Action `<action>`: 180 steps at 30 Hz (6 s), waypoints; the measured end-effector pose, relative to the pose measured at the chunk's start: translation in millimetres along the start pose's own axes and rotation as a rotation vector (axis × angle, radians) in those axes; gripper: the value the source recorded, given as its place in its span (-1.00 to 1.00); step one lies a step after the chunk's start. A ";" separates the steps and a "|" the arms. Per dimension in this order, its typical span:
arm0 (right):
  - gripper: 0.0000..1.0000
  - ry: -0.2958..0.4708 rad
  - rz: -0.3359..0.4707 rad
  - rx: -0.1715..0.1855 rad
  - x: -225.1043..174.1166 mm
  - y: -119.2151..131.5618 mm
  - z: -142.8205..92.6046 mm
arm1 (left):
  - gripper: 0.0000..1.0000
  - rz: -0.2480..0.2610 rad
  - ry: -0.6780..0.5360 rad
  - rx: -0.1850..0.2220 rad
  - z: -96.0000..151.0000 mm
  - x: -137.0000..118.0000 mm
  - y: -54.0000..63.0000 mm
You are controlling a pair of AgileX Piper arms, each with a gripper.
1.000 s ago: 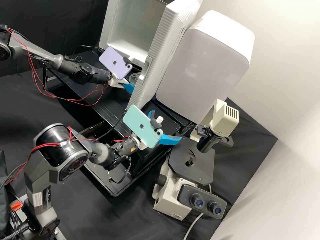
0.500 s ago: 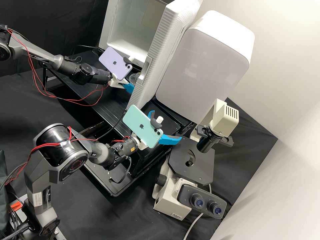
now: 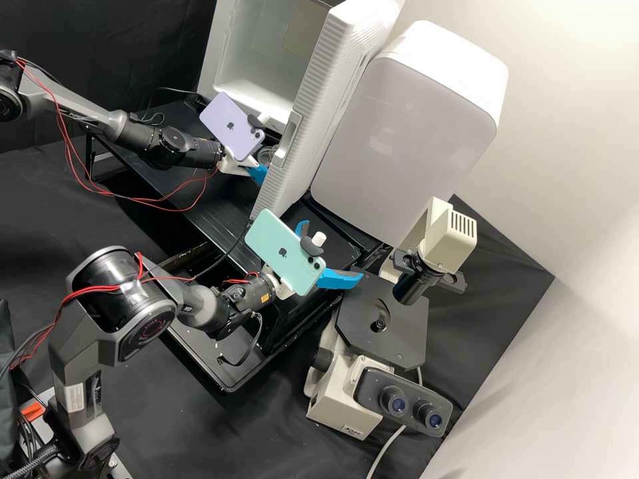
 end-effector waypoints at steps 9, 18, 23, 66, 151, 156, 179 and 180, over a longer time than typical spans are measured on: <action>1.00 0.000 0.000 0.000 0.0 0.0 0.0 | -1.00 0.006 0.004 -0.017 -0.4 0.0 0.5; 1.00 0.000 0.000 0.000 0.0 0.0 0.0 | -1.00 0.006 0.003 -0.014 -0.3 0.0 0.6; 1.00 0.000 0.000 0.000 0.0 0.0 0.0 | -1.00 0.006 0.003 -0.014 -0.3 0.0 0.6; 1.00 0.000 0.000 0.000 0.0 0.0 0.0 | -1.00 0.024 0.041 0.019 -41.3 -13.6 1.1; 1.00 0.000 0.000 0.000 0.0 0.0 0.0 | -1.00 -0.020 0.040 0.027 4.2 15.2 11.3; 1.00 0.000 0.000 0.000 0.0 0.0 0.0 | -1.00 -0.015 0.039 0.016 4.3 15.6 11.3; 1.00 0.000 0.000 0.000 0.0 0.0 0.0 | -1.00 0.001 0.039 0.024 3.8 16.8 10.4; 1.00 0.000 0.000 0.000 0.0 0.0 0.0 | -1.00 0.003 0.038 0.025 3.7 16.8 10.3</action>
